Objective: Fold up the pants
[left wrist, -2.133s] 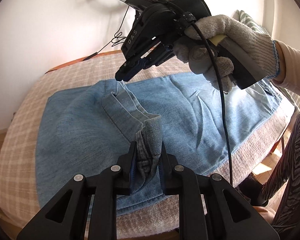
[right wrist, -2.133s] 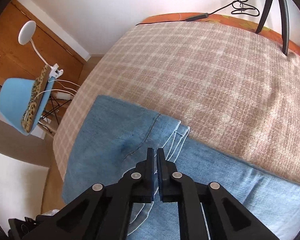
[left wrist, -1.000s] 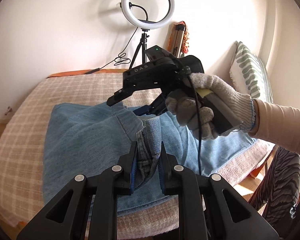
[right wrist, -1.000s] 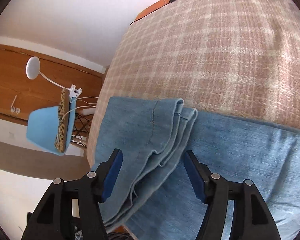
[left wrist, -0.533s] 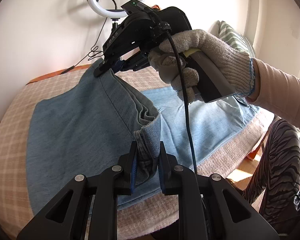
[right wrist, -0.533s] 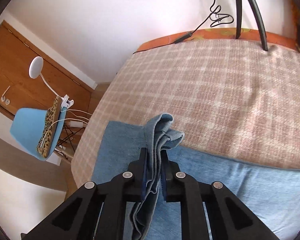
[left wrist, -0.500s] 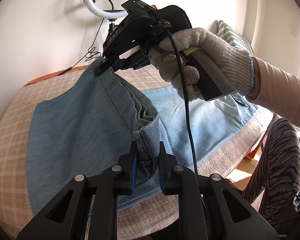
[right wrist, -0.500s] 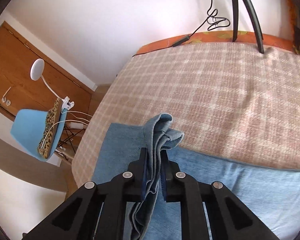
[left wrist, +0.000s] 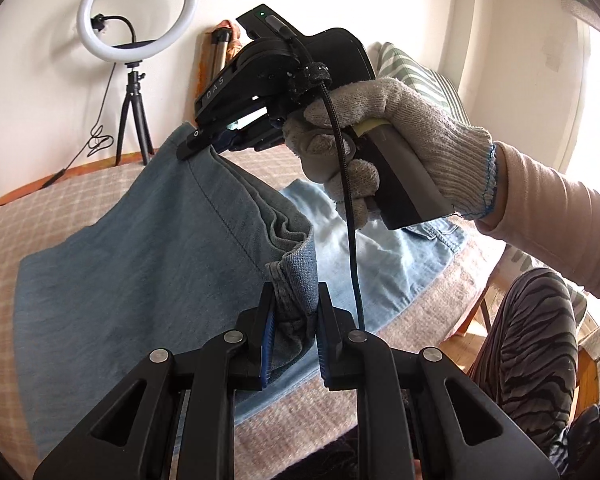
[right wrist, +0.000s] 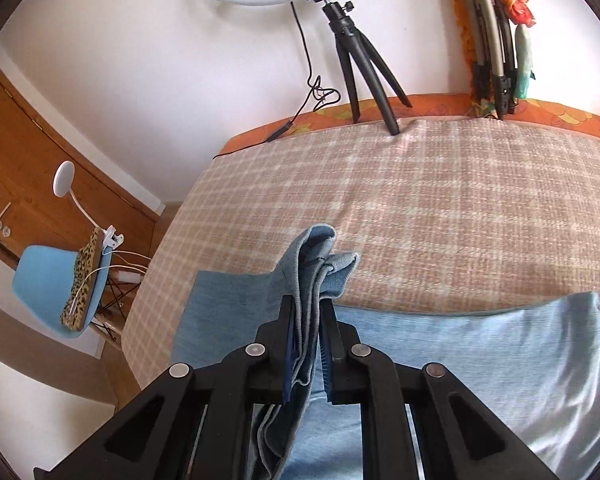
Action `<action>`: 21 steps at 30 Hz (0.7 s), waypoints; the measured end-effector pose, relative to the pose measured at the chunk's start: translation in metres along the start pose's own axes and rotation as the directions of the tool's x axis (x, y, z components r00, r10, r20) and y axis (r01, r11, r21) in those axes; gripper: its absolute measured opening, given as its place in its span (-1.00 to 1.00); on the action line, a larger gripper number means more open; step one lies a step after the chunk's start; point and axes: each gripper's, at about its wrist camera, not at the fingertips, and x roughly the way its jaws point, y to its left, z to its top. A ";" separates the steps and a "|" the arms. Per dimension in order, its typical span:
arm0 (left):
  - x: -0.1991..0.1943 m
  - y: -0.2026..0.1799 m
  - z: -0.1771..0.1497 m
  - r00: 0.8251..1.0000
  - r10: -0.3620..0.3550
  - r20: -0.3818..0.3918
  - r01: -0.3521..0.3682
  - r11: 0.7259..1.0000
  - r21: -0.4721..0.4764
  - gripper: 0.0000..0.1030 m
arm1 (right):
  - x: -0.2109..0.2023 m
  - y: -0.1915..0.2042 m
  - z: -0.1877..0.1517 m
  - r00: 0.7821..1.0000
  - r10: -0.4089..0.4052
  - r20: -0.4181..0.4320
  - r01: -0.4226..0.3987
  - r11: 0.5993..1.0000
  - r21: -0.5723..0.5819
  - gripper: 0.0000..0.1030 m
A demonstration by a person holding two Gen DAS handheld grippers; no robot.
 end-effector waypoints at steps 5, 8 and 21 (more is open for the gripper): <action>0.025 -0.031 0.013 0.999 -0.052 -0.015 0.052 0.998 0.038 -0.69 | -0.031 -0.034 -0.006 0.999 -0.026 0.027 0.026 0.999 0.020 -0.82; 0.036 -0.049 0.022 0.996 -0.086 -0.022 0.087 0.994 0.064 -0.69 | -0.050 -0.057 -0.010 0.999 -0.033 0.041 0.031 0.999 0.043 -0.82; 0.094 -0.120 0.051 0.977 -0.206 -0.062 0.213 0.969 0.122 -0.69 | -0.122 -0.144 -0.022 0.991 -0.111 0.076 0.104 0.991 0.088 -0.83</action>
